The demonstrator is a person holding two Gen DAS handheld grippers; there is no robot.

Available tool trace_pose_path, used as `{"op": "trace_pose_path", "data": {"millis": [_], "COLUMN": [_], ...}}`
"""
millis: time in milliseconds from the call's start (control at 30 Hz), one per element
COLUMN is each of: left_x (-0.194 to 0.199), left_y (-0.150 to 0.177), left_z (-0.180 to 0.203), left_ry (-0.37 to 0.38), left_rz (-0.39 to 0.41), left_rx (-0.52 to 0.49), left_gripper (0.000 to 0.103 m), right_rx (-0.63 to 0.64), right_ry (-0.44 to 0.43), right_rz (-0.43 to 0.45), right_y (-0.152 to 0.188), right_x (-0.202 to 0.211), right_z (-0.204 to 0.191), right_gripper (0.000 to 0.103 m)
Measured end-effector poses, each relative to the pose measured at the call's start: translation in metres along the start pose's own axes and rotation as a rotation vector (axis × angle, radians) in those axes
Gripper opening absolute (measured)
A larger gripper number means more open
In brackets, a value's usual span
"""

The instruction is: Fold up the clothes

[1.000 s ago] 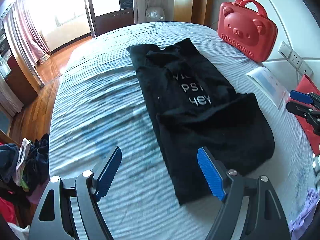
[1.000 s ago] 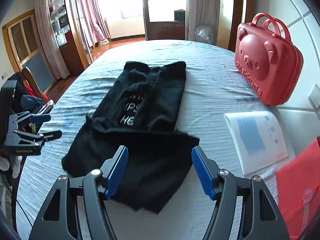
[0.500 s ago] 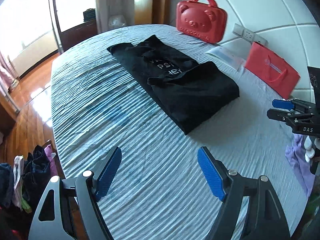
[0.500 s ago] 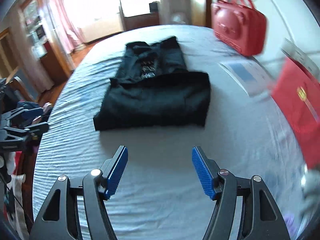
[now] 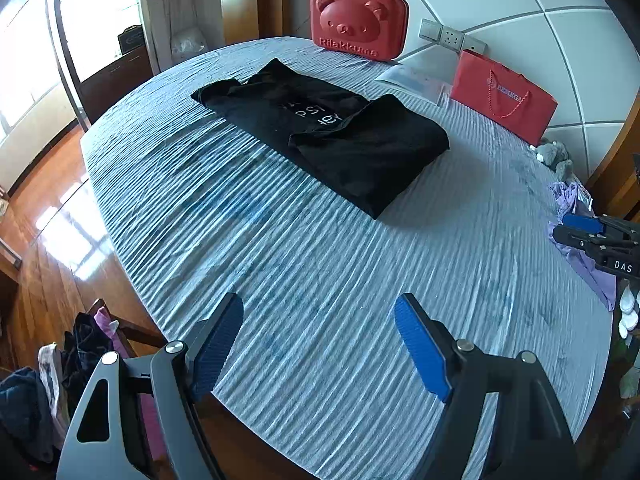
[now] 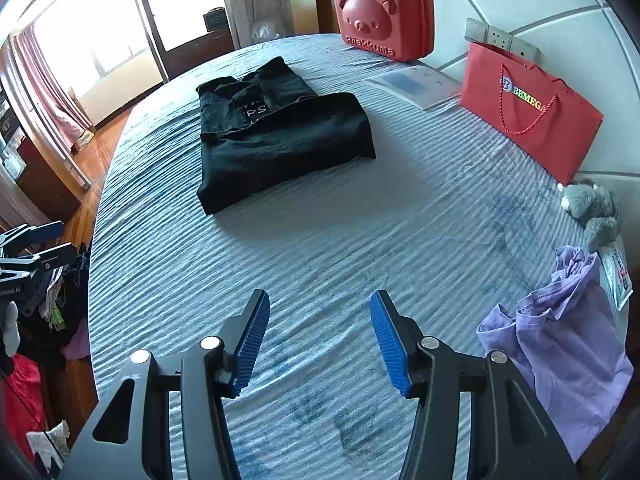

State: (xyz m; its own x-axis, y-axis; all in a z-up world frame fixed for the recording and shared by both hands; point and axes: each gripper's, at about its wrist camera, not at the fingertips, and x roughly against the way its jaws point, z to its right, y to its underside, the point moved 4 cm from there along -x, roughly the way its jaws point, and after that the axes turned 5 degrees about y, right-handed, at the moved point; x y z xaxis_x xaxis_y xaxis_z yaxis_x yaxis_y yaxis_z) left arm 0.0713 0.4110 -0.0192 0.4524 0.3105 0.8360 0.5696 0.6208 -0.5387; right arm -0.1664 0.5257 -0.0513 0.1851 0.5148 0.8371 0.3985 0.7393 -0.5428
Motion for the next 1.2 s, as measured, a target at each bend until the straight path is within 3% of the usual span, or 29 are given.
{"op": "trace_pose_path", "data": {"millis": [200,400,700,767,967,1200], "left_x": [-0.013,-0.055,-0.154,-0.166,-0.199,-0.221], "left_y": [-0.04,-0.115,-0.241,-0.26,-0.3,-0.313], "left_z": [-0.006,-0.059,-0.195,-0.201,-0.182,-0.126], "left_ry": [0.04,0.077,0.11,0.146,0.272,0.368], "left_rz": [-0.016,-0.004,-0.043,-0.062,-0.089,-0.116], "left_rx": [-0.026,-0.075,-0.282,-0.328,-0.419,-0.55], "left_gripper": [0.079,0.079,0.079,0.079,0.079,0.079], "right_rx": [-0.06,-0.182,-0.489,-0.558,-0.58,-0.626], "right_ry": [-0.003,-0.007,0.229,0.248,0.294,0.244], "right_rz": [0.034,0.075,0.067,0.065,0.05,0.017], "right_y": [-0.002,-0.036,-0.093,-0.113,-0.165,-0.162], "right_x": [0.009,-0.007,-0.07,-0.076,-0.104,-0.15], "right_z": [-0.003,-0.026,-0.033,-0.034,-0.056,-0.077], "right_gripper": [0.053,0.053,0.053,0.053,0.053,0.053]}}
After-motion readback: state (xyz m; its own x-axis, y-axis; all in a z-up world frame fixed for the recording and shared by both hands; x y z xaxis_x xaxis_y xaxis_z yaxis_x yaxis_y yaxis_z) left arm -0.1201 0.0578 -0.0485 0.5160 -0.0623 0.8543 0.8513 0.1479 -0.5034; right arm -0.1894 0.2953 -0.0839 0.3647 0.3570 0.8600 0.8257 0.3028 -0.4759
